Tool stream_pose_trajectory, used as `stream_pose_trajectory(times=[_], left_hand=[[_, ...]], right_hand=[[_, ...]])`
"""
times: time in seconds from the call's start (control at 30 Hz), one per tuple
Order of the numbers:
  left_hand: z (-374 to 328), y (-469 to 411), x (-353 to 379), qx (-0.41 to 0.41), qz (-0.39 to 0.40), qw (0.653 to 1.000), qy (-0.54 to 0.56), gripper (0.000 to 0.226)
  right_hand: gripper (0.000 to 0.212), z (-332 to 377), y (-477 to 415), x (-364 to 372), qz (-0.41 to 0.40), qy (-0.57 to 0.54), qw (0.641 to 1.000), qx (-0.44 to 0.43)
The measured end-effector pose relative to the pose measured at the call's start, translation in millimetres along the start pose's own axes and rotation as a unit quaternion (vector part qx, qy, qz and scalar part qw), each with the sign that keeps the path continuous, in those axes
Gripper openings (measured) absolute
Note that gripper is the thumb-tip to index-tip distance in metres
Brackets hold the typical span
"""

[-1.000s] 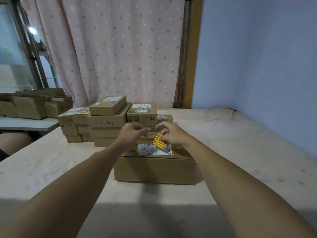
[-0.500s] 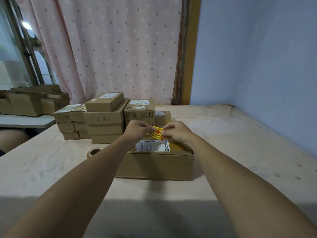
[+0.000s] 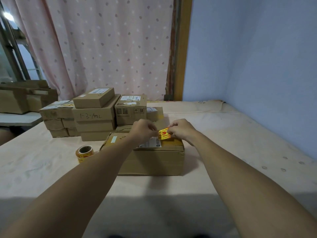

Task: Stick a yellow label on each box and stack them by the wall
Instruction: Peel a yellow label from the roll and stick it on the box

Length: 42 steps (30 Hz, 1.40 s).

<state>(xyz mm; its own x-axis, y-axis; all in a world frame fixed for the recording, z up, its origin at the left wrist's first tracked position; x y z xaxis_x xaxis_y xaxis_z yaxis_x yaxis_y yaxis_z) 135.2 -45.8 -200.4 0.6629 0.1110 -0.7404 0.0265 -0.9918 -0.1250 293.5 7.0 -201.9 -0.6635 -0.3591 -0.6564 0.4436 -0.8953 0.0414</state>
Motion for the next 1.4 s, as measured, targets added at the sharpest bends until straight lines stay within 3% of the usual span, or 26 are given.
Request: stream_pose_trajectory(times=[0.23,0.4,0.6,0.7,0.9,1.27,1.4], left_hand=[[-10,-2,26,0.047,0.026,0.994,-0.100,0.029],[-4,-6,24,0.038,0.025,0.982,-0.184,0.030],[-6,-7,26,0.046,0.037,0.972,-0.229,0.033],[-4,-5,26,0.050,0.047,0.969,-0.236,0.036],[0,-2,29,0.036,0.048,0.974,-0.218,0.040],[4,-2,26,0.028,0.050,0.980,-0.191,0.042],[1,-3,24,0.037,0.046,0.977,-0.204,0.040]], right_hand=[[0.014,-19,5,-1,0.026,0.036,0.999,-0.004],[0.014,-14,2,0,0.007,0.126,0.992,-0.018],[0.055,-24,-6,8,-0.056,0.251,0.966,0.028],[0.065,-36,-10,17,-0.051,0.273,0.959,0.052],[0.061,-54,-12,26,0.024,0.112,0.991,0.066],[0.039,-59,-6,20,0.067,-0.014,0.996,0.057],[0.073,-63,-6,23,0.086,-0.029,0.993,0.069]])
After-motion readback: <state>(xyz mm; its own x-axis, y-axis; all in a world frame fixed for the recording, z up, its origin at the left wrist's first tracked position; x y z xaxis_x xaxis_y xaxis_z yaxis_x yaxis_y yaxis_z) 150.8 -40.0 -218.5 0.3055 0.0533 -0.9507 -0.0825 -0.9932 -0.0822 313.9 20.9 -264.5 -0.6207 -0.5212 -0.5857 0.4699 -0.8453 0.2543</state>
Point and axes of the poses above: each hand's wrist, its own y-axis away from the middle knuckle, its own x-axis out of the palm, z = x × y, the point moved 6 cm from there along -y, towards the middle knuckle, and after that the axes turned 9 degrees about z, right-handed, at the moved point
